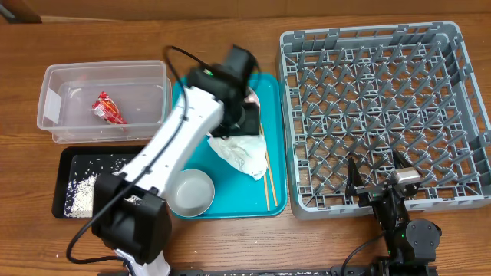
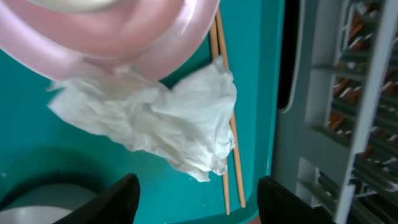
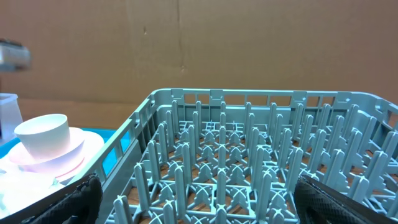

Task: Sort waste into correct bins and load items into the dishwasher
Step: 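Grasp the crumpled white tissue with the left gripper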

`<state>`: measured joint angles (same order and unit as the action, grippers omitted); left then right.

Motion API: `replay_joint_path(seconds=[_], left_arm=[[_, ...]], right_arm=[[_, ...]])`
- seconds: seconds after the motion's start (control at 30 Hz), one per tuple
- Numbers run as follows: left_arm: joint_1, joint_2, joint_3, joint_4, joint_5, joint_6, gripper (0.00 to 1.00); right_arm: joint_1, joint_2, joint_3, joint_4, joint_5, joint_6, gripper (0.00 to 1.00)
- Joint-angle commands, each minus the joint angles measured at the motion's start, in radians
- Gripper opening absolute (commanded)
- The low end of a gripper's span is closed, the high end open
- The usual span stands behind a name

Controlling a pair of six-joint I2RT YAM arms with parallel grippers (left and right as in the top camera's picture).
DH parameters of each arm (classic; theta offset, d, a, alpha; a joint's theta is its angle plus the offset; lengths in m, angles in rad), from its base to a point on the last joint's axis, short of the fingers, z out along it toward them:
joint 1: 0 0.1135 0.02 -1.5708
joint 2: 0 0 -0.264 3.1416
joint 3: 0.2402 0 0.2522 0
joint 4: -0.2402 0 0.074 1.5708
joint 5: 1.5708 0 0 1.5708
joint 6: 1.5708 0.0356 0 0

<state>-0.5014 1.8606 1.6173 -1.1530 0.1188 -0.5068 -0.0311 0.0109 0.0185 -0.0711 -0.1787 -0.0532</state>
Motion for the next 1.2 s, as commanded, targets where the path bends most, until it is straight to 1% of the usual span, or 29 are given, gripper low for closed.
replay_joint_path(seconds=[0.0,0.07,0.2,0.33,0.4,0.57,0.7,0.77,0.9,0.97,1.17], left_arm=[[-0.057,-0.017,-0.105,0.068,-0.071,-0.134,0.62],[-0.078,-0.017,-0.166,0.126,-0.071,-0.184,0.60],[-0.082,-0.017,-0.240,0.183,-0.084,-0.304,0.58],[-0.079,-0.017,-0.272,0.190,-0.150,-0.433,0.58],[-0.079,-0.017,-0.284,0.199,-0.155,-0.498,0.61],[-0.089,-0.017,-0.344,0.305,-0.153,-0.530,0.65],[-0.088,-0.017,-0.397,0.359,-0.153,-0.566,0.66],[-0.088,-0.017,-0.416,0.375,-0.153,-0.576,0.64],[-0.088,-0.017,-0.426,0.380,-0.153,-0.575,0.54],[-0.088,-0.017,-0.426,0.382,-0.153,-0.575,0.42],[-0.088,-0.017,-0.426,0.383,-0.153,-0.571,0.14]], right_arm=[[-0.003,-0.008,-0.011,0.005,-0.002,0.000,1.00],[-0.003,-0.008,-0.011,0.005,-0.002,0.000,1.00],[-0.003,-0.008,-0.011,0.005,-0.002,0.000,1.00],[-0.003,-0.008,-0.011,0.005,-0.002,0.000,1.00],[-0.003,-0.008,-0.011,0.005,-0.002,0.000,1.00],[-0.003,-0.008,-0.011,0.005,-0.002,0.000,1.00],[-0.003,-0.008,-0.011,0.005,-0.002,0.000,1.00],[-0.003,-0.008,-0.011,0.005,-0.002,0.000,1.00],[-0.003,-0.008,-0.011,0.005,-0.002,0.000,1.00],[-0.003,-0.008,-0.011,0.005,-0.002,0.000,1.00],[-0.003,-0.008,-0.011,0.005,-0.002,0.000,1.00]])
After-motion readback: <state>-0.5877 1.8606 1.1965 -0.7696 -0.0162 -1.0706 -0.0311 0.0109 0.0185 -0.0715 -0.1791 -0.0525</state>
